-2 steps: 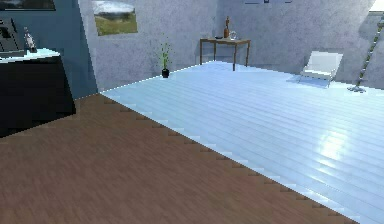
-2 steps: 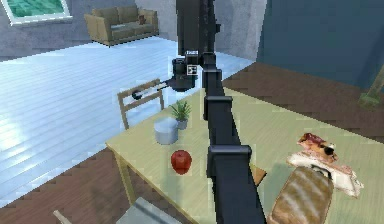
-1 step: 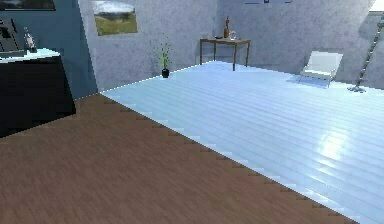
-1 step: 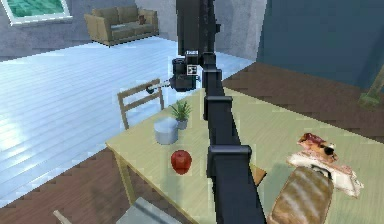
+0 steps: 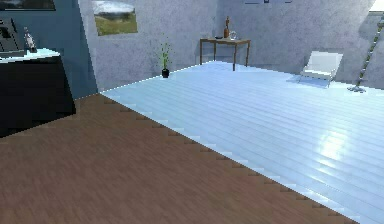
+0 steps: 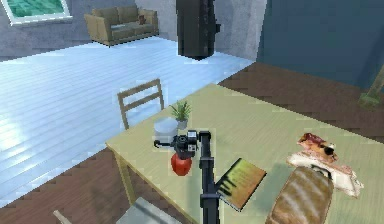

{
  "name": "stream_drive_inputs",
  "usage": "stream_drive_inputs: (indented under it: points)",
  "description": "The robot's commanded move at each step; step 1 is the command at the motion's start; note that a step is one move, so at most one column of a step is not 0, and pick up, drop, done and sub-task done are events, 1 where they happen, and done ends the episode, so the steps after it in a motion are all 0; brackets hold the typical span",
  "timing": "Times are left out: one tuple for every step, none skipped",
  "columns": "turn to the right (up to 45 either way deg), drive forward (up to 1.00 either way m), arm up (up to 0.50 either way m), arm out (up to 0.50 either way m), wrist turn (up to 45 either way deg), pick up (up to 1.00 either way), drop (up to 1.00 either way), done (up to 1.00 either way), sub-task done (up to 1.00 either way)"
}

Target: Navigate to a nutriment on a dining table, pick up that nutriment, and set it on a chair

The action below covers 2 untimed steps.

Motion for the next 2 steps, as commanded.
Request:
stream_drive_inputs:
  points:
    - [0.0,0.00,0.00,0.00,0.0,1.00,0.00,0.00,0.00]
    - [0.0,0.00,0.10,0.00,0.0,0.00,0.00,0.00,0.00]
